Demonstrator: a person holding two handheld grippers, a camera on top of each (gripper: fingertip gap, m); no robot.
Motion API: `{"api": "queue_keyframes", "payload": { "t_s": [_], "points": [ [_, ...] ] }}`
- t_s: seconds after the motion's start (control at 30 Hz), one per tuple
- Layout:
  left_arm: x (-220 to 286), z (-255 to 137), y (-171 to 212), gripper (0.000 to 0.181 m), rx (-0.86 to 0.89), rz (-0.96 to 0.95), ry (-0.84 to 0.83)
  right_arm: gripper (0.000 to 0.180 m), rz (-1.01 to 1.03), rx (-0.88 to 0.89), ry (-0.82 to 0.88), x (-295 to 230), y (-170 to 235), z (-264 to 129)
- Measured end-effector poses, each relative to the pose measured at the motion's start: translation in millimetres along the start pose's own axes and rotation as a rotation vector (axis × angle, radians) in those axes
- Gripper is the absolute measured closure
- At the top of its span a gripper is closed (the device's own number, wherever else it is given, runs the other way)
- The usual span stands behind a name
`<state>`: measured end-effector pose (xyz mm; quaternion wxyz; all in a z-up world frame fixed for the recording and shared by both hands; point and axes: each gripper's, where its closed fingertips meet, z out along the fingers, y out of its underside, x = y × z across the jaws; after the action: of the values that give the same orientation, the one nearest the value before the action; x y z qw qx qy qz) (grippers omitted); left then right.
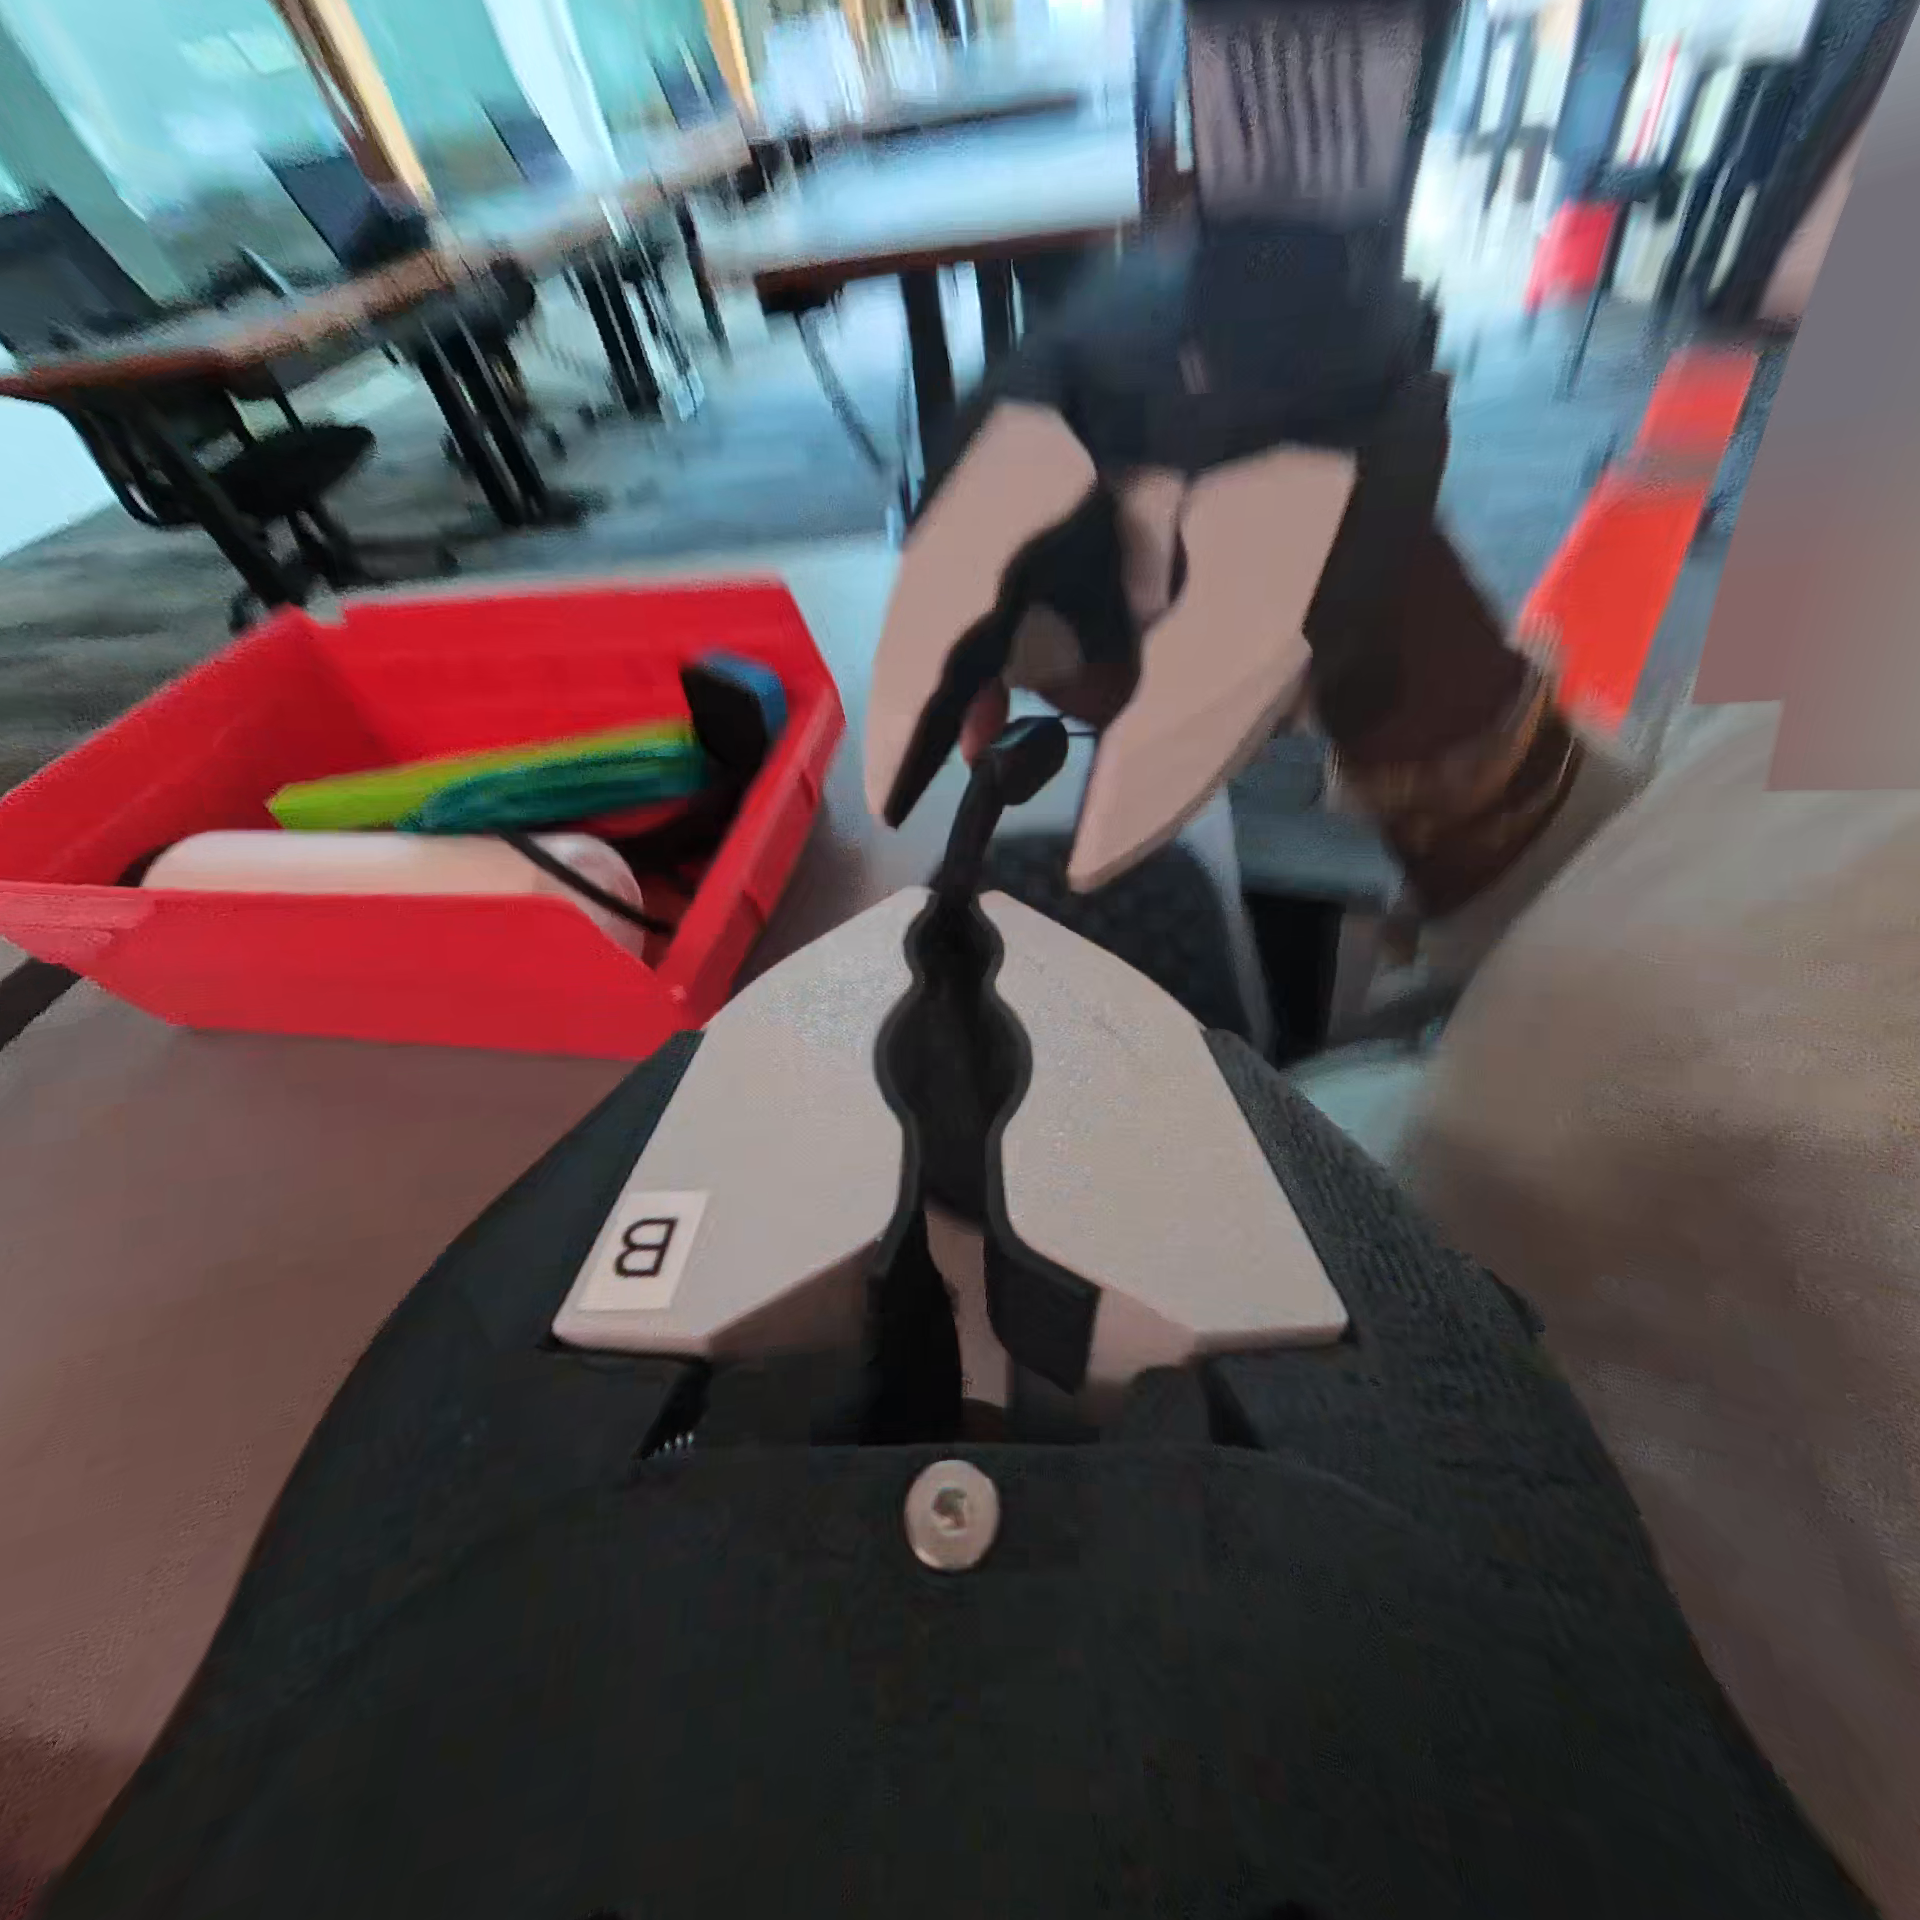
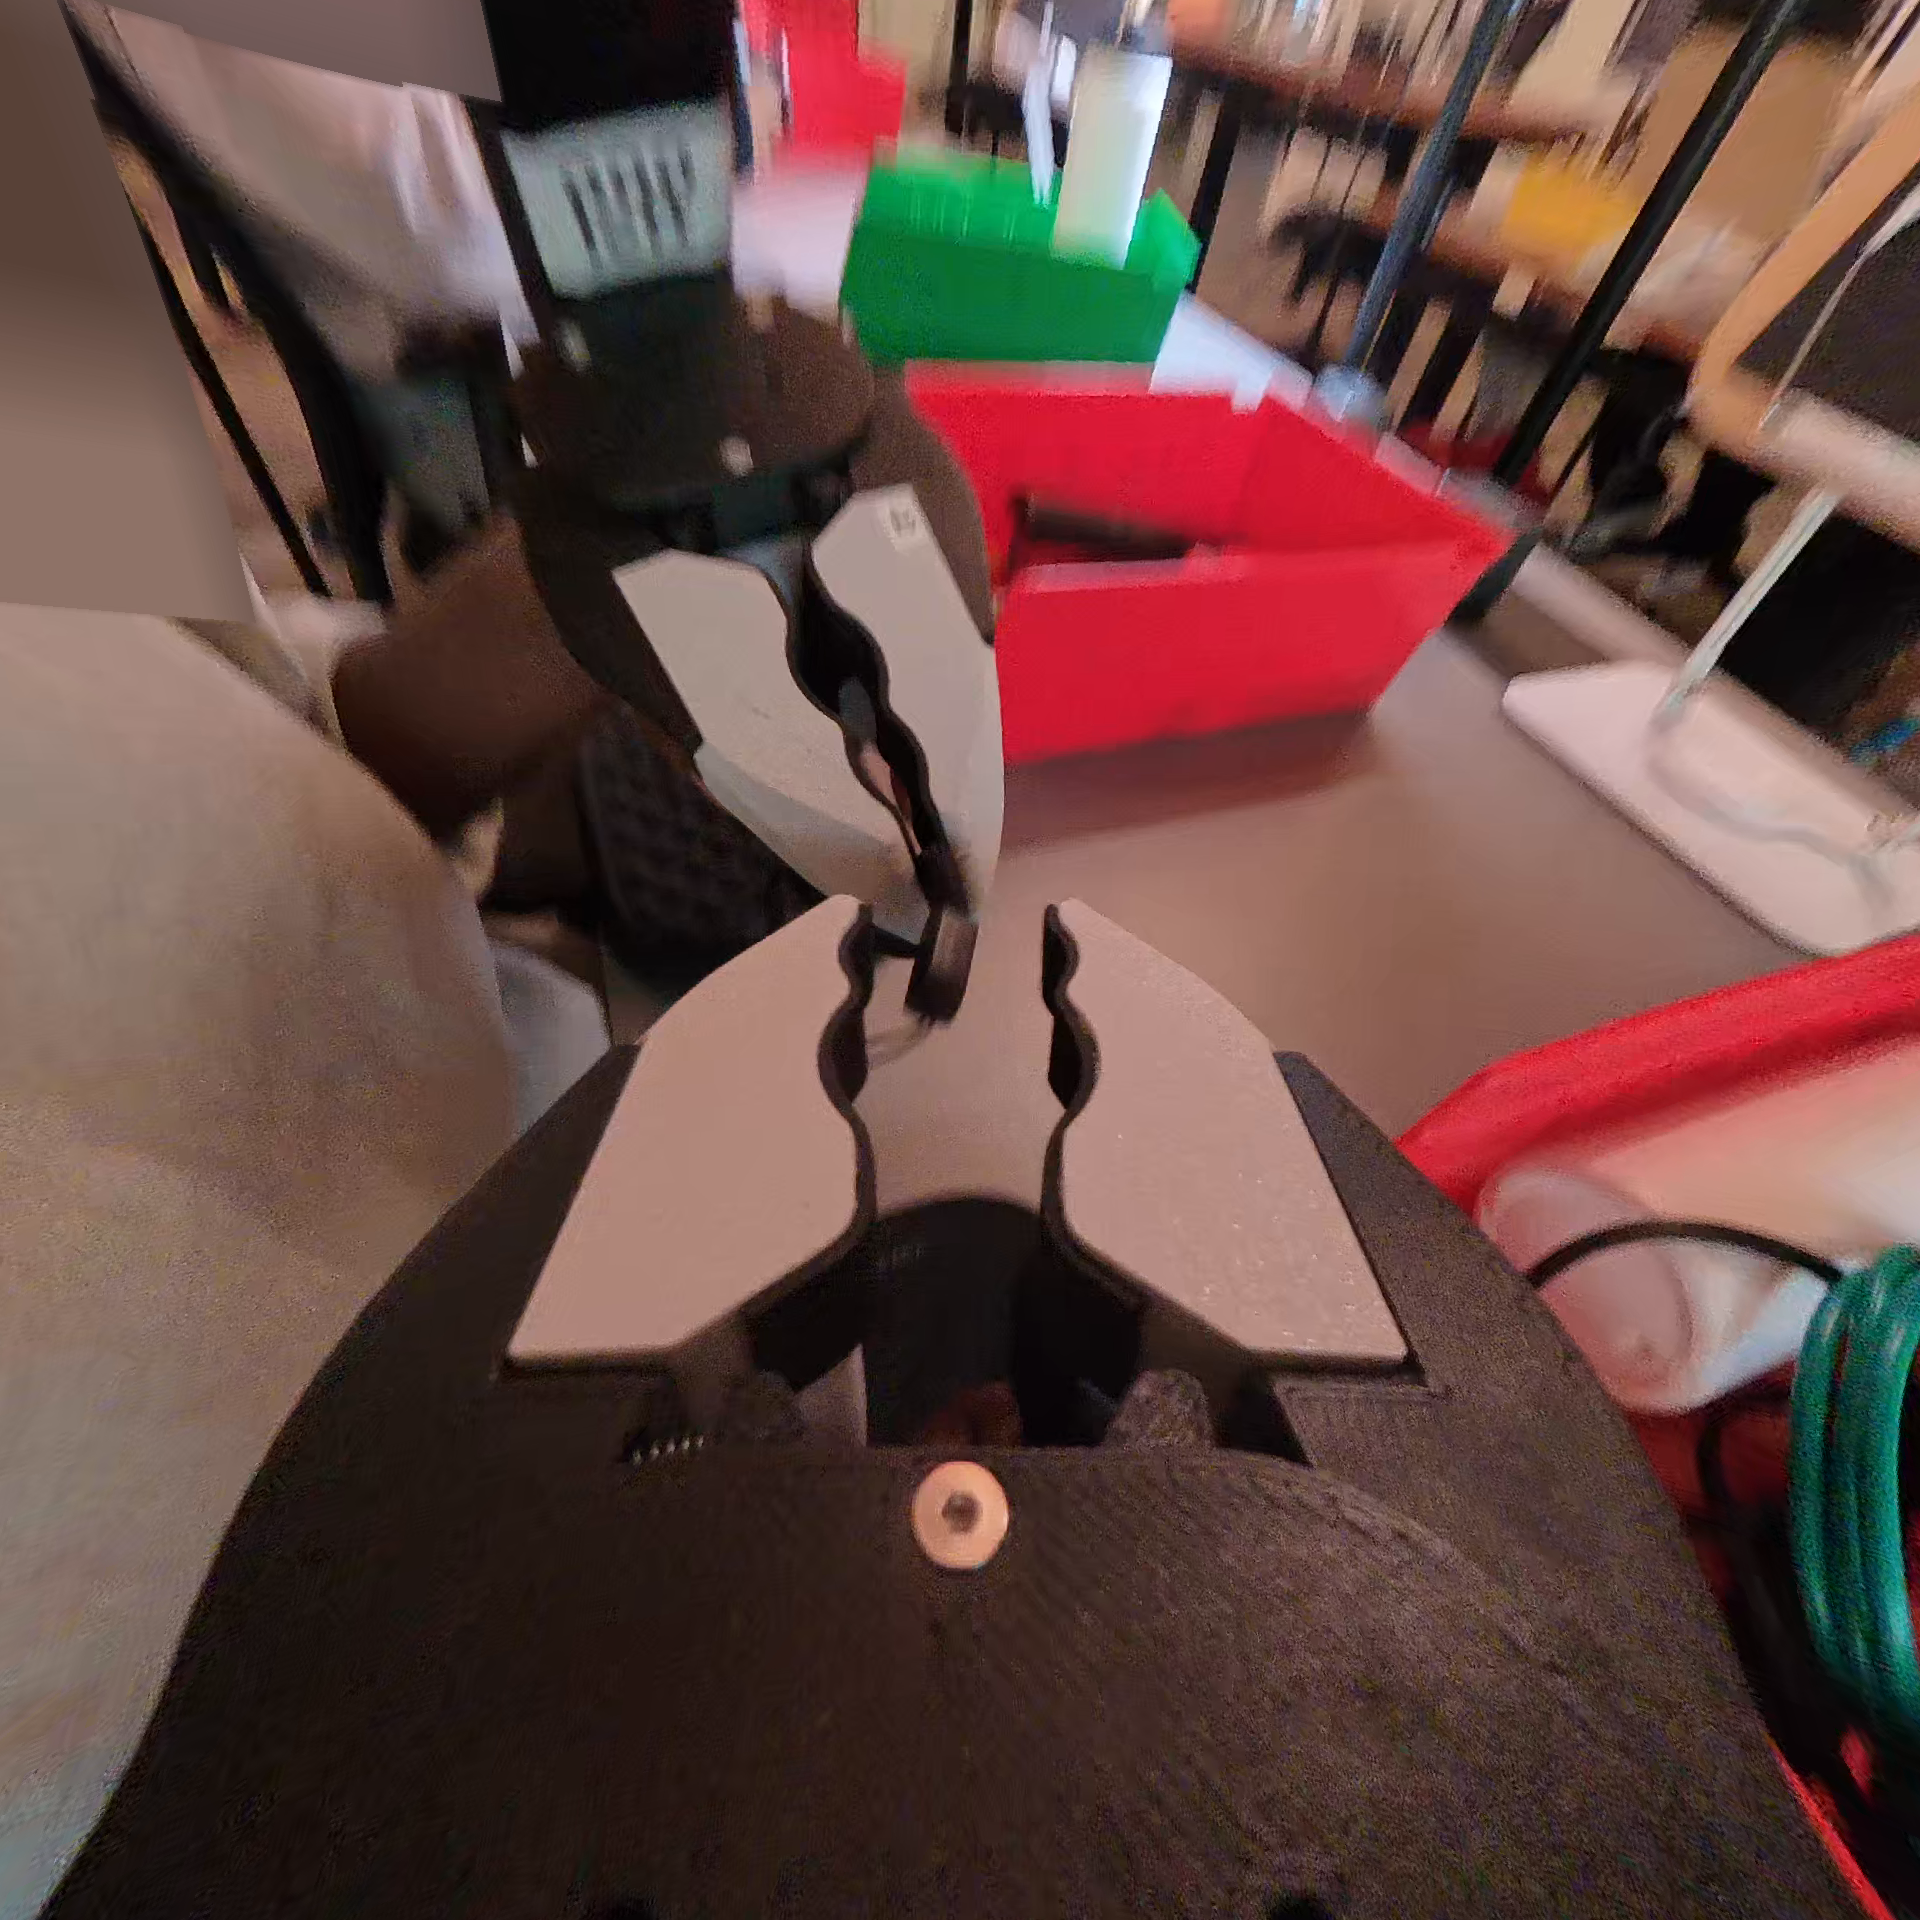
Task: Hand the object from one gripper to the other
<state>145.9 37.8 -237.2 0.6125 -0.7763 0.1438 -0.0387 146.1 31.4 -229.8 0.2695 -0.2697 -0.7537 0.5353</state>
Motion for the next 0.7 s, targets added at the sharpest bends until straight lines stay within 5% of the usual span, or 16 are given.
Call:
{"api": "queue_keyframes", "payload": {
  "t_s": [0.13,0.23,0.4,0.53,0.7],
  "points": [
    [-19.2,-36.8,-50.7,0.176,0.474,-0.286,0.049,0.141,0.114,0.396,-0.064,-0.1,-49.0,-11.0],
    [-28.9,-58.5,-68.6,0.176,0.669,-0.360,0.045,0.138,0.222,0.436,-0.191,-10.1,-49.5,7.2],
    [-38.6,-76.0,-78.9,0.177,0.791,-0.388,-0.011,0.134,0.328,0.414,-0.348,-31.6,-40.5,50.8],
    [-43.3,-84.7,-80.0,0.177,0.844,-0.419,-0.024,0.175,0.312,0.421,-0.342,-32.7,-38.4,56.9],
    [-56.2,-101.1,-73.4,0.177,0.899,-0.486,-0.031,0.177,0.332,0.390,-0.328,-20.4,-35.5,40.8]
  ]
}}
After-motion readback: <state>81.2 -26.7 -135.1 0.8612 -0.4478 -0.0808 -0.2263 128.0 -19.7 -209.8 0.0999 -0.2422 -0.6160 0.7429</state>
